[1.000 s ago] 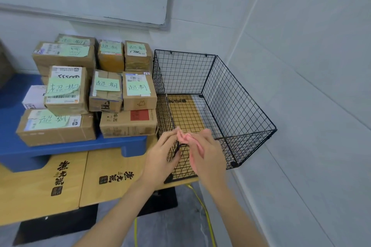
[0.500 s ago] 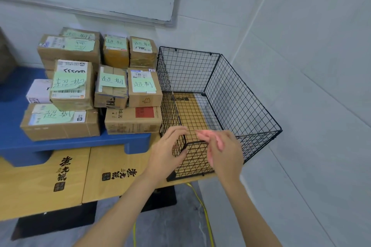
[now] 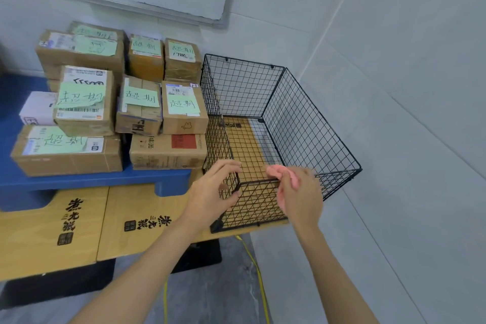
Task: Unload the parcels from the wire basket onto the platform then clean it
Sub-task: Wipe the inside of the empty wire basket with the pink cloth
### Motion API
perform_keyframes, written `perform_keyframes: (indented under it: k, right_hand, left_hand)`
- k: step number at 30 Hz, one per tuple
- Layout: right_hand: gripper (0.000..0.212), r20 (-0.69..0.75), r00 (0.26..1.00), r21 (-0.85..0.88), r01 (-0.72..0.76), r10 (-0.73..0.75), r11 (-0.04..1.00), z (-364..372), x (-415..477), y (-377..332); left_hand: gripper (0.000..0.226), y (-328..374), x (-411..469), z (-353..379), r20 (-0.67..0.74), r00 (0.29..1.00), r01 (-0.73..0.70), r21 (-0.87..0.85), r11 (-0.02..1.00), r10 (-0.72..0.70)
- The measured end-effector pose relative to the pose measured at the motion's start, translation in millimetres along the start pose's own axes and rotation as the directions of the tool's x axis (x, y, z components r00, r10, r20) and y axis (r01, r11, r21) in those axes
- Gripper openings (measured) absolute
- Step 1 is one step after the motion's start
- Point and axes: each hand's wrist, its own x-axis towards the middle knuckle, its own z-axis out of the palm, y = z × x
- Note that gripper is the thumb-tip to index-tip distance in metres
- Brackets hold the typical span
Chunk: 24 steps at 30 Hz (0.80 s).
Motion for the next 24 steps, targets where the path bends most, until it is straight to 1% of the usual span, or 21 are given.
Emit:
perform_keyframes:
  k: [3,5,7,11,14,16,18,20,22,24]
  right_hand:
    - [0.028,0.027,0.992,-0.026,0.124,-0.123,0.992,10,-19,-22]
    - [0.028,0.058,0.985,-0.024,0.164,-0.162,0.986,17,-31,-34]
    - [0.028,0.053,0.982,-0.013,0.185,-0.184,0.983,13,-34,-38]
    - [0.026,0.086,0.989,-0.033,0.121,-0.118,0.992,-5,-9,-10]
    - [0.024,0.031,0.999,-0.017,0.019,-0.019,1.000,-8,6,10]
    - [0.028,-0.001,1.000,-0.014,-0.014,0.014,1.000,-4,4,9]
    - [0.033,-0.007,0.999,-0.044,0.036,-0.036,0.998,2,-4,-6]
    - [0.032,0.024,0.994,-0.065,0.104,-0.102,0.993,12,-20,-28]
    - [0.033,0.055,0.992,-0.023,0.116,-0.115,0.993,23,-36,-46]
    - [0.040,0.052,0.990,0.032,0.132,-0.134,0.991,24,-43,-53]
  left_hand:
    - [0.039,-2,-1,2,-0.001,1.000,0.004,-0.010,1.000,-0.004]
    - [0.041,-3,-1,2,0.004,1.000,0.003,-0.017,1.000,-0.003]
    - [0.043,-1,0,1,0.007,1.000,-0.003,-0.015,1.000,0.003]
    - [0.042,5,3,-3,0.010,1.000,0.007,-0.011,1.000,-0.007]
    - [0.043,4,3,-3,0.014,1.000,0.025,-0.019,1.000,-0.025]
    - [0.043,3,2,-2,0.005,1.000,0.021,-0.028,0.999,-0.021]
    - [0.045,2,1,-1,0.000,1.000,0.017,-0.039,0.999,-0.017]
    - [0.047,2,0,1,-0.006,1.000,0.012,-0.043,0.999,-0.012]
    - [0.051,1,0,3,-0.015,1.000,0.002,-0.055,0.998,-0.003]
    - [0.052,1,-1,2,-0.009,1.000,-0.012,-0.055,0.998,0.012]
